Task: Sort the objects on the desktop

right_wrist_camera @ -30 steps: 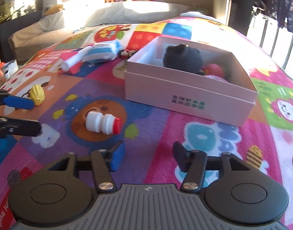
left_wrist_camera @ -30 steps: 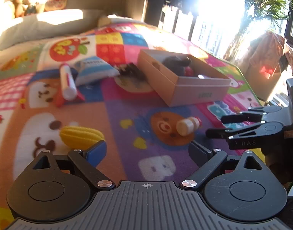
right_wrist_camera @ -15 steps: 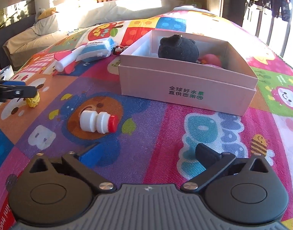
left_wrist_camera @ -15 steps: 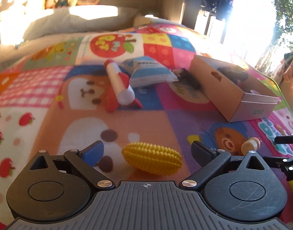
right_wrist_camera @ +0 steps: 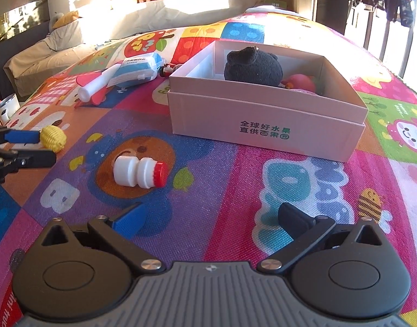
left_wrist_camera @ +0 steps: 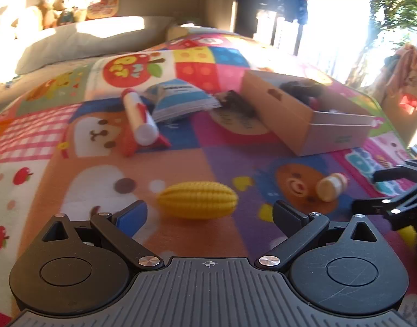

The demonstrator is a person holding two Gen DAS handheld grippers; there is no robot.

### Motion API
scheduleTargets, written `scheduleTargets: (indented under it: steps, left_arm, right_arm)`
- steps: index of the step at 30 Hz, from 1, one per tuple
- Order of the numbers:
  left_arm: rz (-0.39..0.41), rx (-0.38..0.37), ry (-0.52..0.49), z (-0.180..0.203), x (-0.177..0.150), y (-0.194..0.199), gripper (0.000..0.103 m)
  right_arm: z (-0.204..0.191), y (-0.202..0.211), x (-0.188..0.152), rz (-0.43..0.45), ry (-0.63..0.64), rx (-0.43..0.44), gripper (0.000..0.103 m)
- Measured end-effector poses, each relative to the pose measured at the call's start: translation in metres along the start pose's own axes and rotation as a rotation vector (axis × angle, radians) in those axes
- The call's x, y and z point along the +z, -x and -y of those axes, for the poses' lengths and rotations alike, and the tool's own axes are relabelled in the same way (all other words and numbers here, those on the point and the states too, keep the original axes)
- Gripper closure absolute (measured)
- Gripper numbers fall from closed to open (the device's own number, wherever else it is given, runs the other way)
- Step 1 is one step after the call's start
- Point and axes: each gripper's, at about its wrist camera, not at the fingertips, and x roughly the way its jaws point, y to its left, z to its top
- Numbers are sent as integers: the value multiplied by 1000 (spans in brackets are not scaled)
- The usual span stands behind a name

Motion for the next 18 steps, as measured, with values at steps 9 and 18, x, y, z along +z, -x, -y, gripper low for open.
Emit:
scheduleTargets:
  steps: [9, 18]
  left_arm:
    - [-4, 45, -7, -1, 14, -15, 2]
    - [-28, 74, 38, 0, 29, -40, 31]
  right_arm:
    - [0, 0, -1, 6, 0, -5, 0]
    - [0, 1, -1, 6, 0, -5, 0]
